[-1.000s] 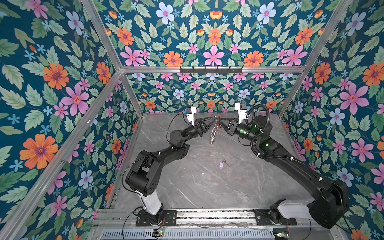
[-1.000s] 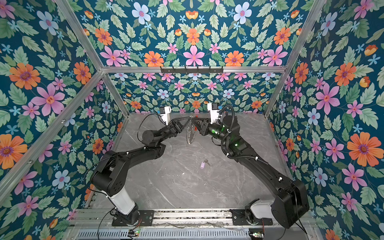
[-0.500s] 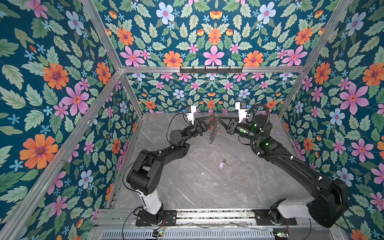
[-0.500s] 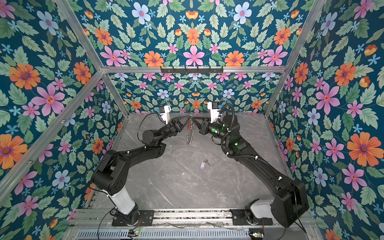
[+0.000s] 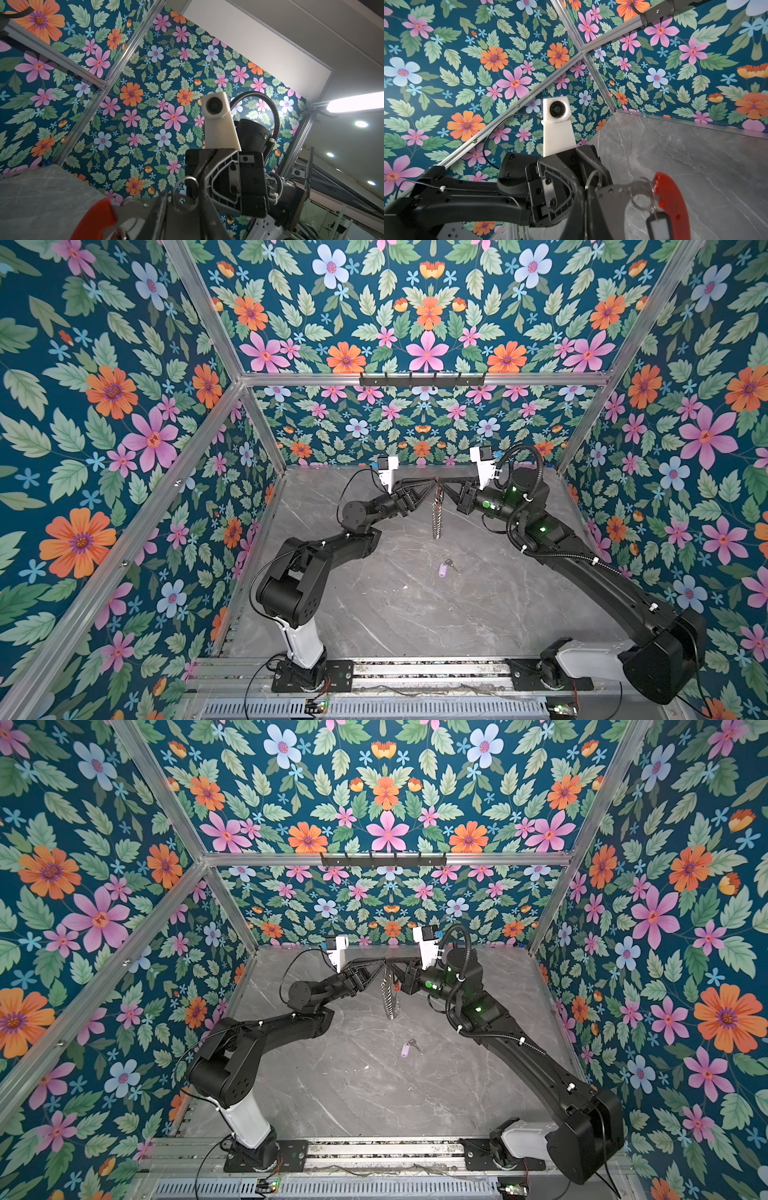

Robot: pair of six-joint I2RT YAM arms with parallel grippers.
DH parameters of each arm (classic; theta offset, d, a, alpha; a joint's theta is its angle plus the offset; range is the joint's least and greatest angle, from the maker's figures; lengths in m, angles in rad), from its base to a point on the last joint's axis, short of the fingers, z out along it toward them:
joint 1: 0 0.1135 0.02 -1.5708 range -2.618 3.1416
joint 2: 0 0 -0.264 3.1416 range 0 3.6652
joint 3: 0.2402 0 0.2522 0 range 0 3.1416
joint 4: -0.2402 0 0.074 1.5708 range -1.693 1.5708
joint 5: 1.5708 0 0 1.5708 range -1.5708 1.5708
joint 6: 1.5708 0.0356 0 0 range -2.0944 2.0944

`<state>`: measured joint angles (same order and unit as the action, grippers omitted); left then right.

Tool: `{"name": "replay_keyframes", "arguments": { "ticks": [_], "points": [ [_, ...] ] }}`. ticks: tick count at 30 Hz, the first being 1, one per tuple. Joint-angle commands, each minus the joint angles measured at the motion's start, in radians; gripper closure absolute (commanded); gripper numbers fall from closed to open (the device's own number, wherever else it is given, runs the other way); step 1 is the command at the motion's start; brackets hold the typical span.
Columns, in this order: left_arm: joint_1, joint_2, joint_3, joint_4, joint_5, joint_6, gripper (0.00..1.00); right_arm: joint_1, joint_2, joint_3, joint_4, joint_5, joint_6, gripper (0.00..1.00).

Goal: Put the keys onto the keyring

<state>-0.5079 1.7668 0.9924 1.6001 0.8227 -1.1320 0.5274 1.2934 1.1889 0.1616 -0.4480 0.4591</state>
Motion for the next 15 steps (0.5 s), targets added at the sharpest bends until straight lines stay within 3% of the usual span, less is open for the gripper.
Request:
{"name": "replay_keyframes", "arguments": {
  "ticks": [1, 6, 8, 10, 15],
  "points": [
    [0.021, -0.02, -0.016, 0.009, 0.054, 0.07, 0.72, 0.001, -0.013, 0.029, -0.112, 0.034, -0.119, 1.0],
    [0.066, -0.074, -0.039, -0.153, 0.114, 0.237, 0.75, 0.002, -0.015, 0.06, -0.251, 0.075, -0.238, 1.0],
    [0.087, -0.103, -0.046, -0.293, 0.126, 0.348, 0.83, 0.001, -0.011, 0.054, -0.313, 0.111, -0.263, 1.0],
    [0.112, -0.137, -0.063, -0.449, 0.113, 0.456, 0.89, 0.001, -0.015, 0.007, -0.357, 0.151, -0.25, 1.0],
    [0.13, -0.212, -0.104, -0.766, 0.024, 0.718, 0.88, 0.001, -0.045, -0.207, -0.334, 0.296, -0.137, 1.0]
  ]
}}
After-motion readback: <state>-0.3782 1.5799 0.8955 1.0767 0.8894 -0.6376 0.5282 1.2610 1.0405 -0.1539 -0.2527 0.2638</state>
